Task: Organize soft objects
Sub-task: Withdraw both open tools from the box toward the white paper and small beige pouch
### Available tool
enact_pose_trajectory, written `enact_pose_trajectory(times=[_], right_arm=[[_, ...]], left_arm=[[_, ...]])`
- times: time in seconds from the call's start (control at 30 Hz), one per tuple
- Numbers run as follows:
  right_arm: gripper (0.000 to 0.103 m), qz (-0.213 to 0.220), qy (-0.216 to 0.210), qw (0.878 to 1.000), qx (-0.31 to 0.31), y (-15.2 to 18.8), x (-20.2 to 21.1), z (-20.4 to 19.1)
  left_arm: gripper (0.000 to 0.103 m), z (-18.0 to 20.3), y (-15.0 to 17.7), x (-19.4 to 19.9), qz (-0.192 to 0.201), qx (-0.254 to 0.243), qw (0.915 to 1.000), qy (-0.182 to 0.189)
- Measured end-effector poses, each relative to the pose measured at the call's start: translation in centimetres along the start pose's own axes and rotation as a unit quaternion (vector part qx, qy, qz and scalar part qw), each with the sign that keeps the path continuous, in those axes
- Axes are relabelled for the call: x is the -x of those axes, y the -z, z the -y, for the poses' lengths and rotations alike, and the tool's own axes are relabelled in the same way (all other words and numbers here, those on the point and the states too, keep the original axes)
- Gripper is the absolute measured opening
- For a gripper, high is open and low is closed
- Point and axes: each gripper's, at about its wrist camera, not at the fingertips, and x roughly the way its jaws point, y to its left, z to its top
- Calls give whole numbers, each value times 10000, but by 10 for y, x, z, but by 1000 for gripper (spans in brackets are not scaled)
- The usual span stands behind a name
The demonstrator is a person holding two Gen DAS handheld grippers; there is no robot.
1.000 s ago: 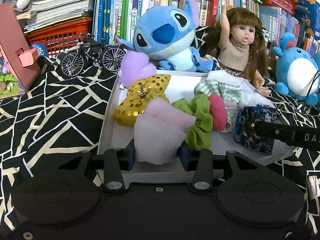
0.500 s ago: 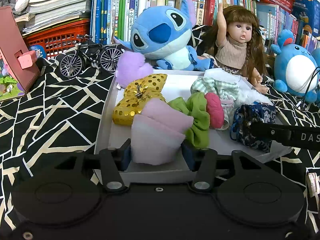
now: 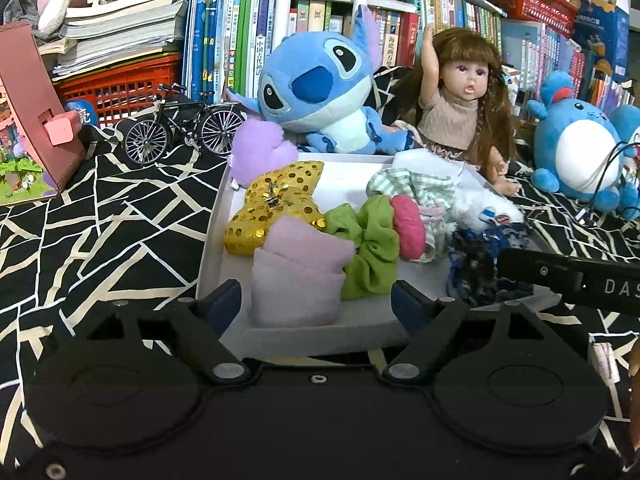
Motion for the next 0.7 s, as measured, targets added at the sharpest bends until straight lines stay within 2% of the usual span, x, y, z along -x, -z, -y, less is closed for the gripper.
enact_pose_trajectory(times=[0.3,0.7], right_arm=[[84,282,-22,9992,265,4,29,-4],[89,497,8,9982,345,24,63,4]], left_arm=[[85,9,10,27,169,-128,9996,171],[87,14,31,50,156,-122,9991,377]])
